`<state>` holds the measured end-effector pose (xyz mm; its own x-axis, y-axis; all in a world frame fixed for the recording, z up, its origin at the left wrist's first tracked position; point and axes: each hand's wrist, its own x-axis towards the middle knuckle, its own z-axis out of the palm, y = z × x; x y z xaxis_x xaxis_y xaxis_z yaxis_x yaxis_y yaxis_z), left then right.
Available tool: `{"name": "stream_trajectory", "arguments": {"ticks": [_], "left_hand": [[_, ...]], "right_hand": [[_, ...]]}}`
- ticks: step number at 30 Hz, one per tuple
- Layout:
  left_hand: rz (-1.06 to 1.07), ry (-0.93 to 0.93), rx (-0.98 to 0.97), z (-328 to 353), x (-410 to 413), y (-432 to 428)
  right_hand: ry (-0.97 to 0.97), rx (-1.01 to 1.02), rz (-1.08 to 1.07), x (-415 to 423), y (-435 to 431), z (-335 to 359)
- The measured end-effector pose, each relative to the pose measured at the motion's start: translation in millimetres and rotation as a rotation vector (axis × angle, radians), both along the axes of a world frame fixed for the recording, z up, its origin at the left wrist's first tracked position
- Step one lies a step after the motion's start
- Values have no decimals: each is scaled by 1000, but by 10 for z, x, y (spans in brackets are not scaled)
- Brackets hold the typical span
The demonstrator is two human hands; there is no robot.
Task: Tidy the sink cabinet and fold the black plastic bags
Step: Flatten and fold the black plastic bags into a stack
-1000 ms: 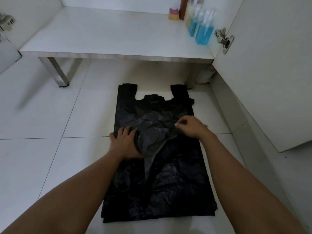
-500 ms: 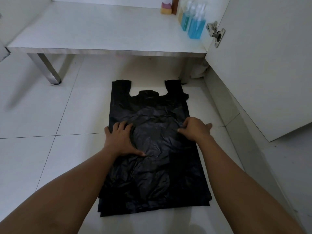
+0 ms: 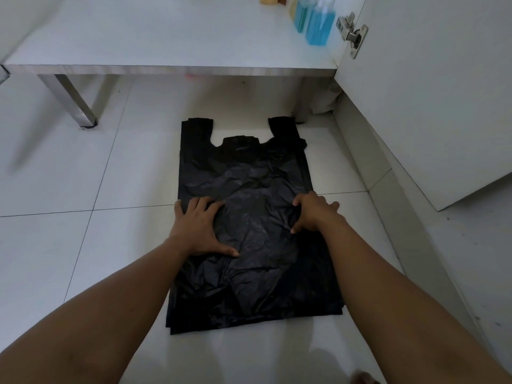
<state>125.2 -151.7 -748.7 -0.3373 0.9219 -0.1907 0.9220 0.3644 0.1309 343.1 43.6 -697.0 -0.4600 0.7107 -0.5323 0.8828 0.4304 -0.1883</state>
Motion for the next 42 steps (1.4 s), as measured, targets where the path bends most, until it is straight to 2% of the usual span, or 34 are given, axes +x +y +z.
{"name": "stream_trajectory", "arguments": {"ticks": [3, 8, 11, 17, 19, 22, 24, 27, 32, 38, 42], "left_hand": [[2, -12, -23, -3, 13, 3], [-22, -48, -41, -23, 28, -16], [-28, -36, -38, -38, 46, -44], [-33, 5, 62, -21, 71, -59], [-15, 5, 118, -16, 91, -44], [-2, -7, 127, -72, 116, -11], [-12, -3, 105, -127, 113, -9], [-30, 1, 97, -207, 92, -22], [-81, -6, 131, -334, 101, -44], [-76, 9, 127, -379, 104, -43], [-77, 16, 101, -388, 106, -50]], "right_hand": [[30, 30, -28, 13, 27, -10], [-127, -2, 20, 27, 30, -23], [-144, -8, 10, 16, 46, -28], [-127, 49, 23, -94, 71, -7], [-2, 111, 8, -171, 46, -13], [344, 299, -51, -331, -97, -74], [429, 396, -9, -454, -257, -180], [465, 435, 81, -565, -482, -441], [415, 443, 116, -531, -626, -852], [422, 482, 126, -490, -595, -937], [451, 433, 3, -572, -505, -819]]}}
